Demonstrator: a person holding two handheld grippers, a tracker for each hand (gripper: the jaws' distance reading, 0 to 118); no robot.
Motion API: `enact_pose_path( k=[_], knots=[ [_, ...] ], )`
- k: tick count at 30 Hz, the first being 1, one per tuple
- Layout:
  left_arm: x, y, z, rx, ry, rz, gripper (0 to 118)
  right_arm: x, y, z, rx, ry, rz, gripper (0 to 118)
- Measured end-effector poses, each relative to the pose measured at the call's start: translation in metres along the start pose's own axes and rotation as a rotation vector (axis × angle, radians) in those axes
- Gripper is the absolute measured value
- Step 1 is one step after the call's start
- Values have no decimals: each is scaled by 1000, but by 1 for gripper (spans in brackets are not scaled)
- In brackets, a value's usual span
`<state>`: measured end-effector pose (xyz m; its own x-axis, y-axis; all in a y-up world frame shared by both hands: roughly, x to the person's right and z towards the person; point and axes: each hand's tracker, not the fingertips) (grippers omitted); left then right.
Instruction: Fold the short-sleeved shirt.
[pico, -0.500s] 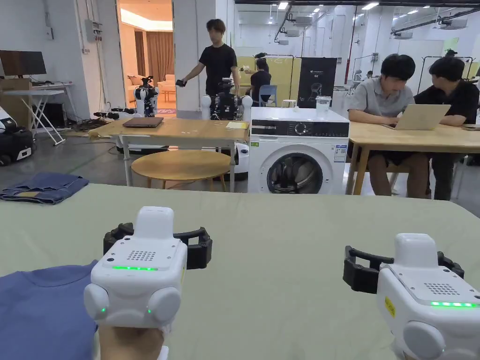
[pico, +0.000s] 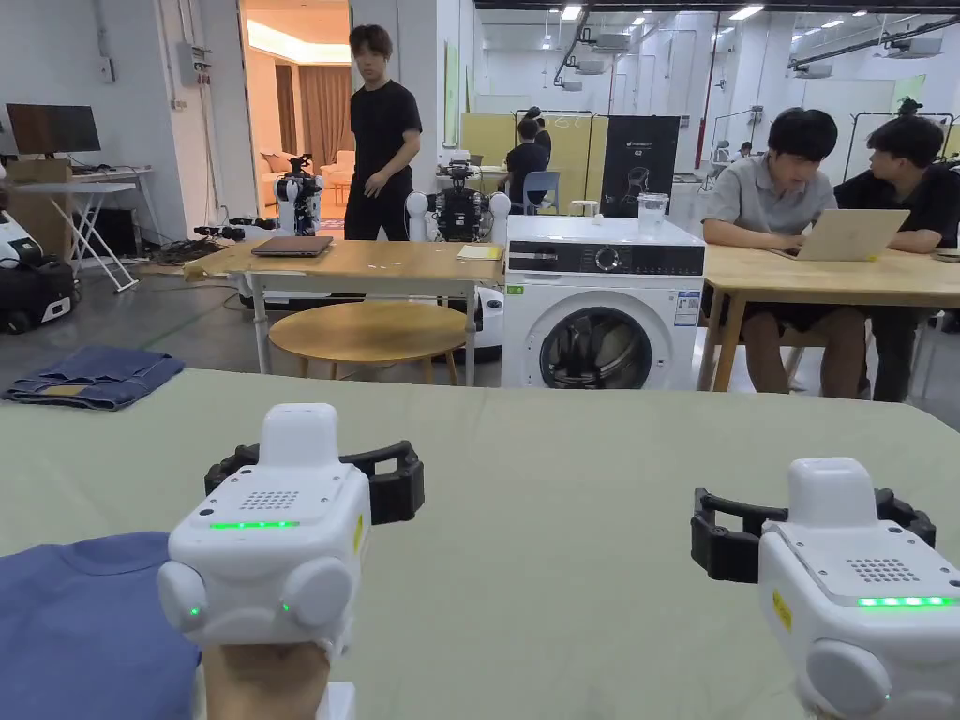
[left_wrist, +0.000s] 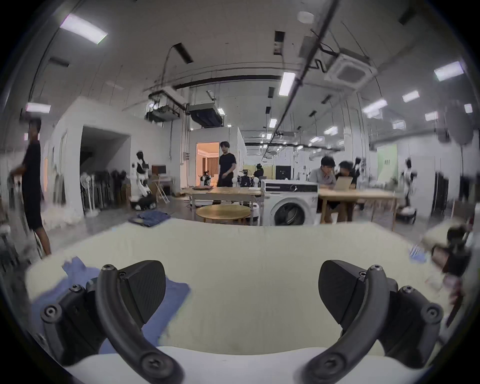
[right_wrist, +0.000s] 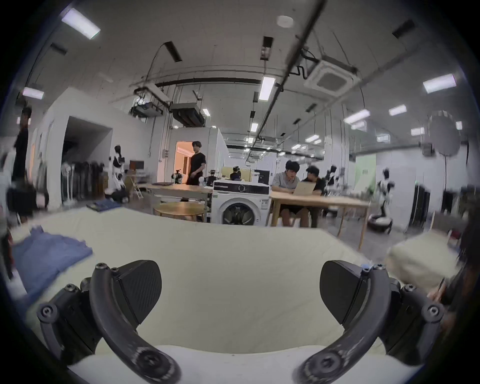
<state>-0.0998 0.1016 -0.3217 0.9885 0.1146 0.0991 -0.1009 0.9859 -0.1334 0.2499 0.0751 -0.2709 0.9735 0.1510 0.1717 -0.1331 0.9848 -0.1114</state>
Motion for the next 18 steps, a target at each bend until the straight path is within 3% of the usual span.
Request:
enact_pose_path(
  k=[2,4,7,9,10,11,13,15,16,18],
  knots=[
    [-17,7,0,1,-35,228,116,-11,6,-1,33,-41,226,118],
    [-45,3,-3,-5,-90,665,116,-27,8,0,69,-49,546,118],
    [-83,-29,-12,-52,-98,1341,117,-46,5,3,85,28,999,118],
    [-96,-60,-18,-81,-108,1704,117,-55,-6,6,152,7,1281,118],
    [-96,-72,-16,-96,-98,1795,117,-57,-11,7,187,17,1403,118],
    [-99,-75,-15,-84,-88,1734,117,-58,-13,7,182,40,1455,118],
    [-100,-70,-8,-28,-33,1565,117,-59,-10,13,160,76,1494,118],
    [-94,-57,-3,-28,13,1414,117,-57,-6,13,156,82,1412,118],
    [-92,-47,-3,-35,22,1325,117,-55,0,12,133,81,1287,118],
    [-83,-17,-5,-67,33,1011,117,-40,15,1,39,107,843,118]
  ],
)
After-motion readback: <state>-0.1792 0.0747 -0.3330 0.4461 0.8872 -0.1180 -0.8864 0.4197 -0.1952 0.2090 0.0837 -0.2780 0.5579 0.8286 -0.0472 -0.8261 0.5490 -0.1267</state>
